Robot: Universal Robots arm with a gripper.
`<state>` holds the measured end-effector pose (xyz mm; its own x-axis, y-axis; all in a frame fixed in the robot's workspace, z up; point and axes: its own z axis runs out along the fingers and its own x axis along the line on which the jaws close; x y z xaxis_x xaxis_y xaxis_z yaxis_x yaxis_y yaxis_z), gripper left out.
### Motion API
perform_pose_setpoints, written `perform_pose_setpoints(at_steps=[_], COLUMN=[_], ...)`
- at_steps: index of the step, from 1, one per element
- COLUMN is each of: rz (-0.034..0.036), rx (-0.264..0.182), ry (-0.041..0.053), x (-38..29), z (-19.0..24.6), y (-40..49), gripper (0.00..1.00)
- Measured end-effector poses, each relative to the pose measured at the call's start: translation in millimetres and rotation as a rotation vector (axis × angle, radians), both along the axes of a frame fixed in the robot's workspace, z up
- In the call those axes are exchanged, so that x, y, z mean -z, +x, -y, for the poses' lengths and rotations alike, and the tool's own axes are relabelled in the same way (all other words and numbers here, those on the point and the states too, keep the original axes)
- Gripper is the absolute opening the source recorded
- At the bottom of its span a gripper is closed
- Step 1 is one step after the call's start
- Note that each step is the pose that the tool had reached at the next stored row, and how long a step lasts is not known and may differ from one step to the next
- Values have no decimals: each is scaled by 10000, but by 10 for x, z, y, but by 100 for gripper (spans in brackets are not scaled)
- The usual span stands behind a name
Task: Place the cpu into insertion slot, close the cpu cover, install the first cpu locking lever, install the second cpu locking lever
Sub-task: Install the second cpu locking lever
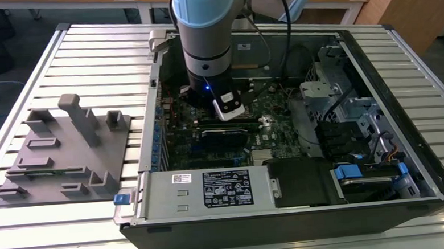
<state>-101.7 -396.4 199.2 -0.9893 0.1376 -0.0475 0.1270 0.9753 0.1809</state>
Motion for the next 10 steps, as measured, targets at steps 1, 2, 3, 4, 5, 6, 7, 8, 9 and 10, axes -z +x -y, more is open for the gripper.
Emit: perform_pose_setpoints(at_steps=[1,2,3,4,5,6,7,8,9,10], rz=[-1,-1,-2,-3,-1,0,0,0,2,2], rx=[0,0,0,0,0,0,0,0,0,1], ry=[9,27,47,68,95,118,138,158,167,172], x=[5,11,17,22,28,32,33,34,37,41], z=[1,1,1,1,0,0,0,0,0,0], y=[0,0,0,0,0,0,0,0,0,0], gripper=[11,11,11,11,11,11,11,11,11,11])
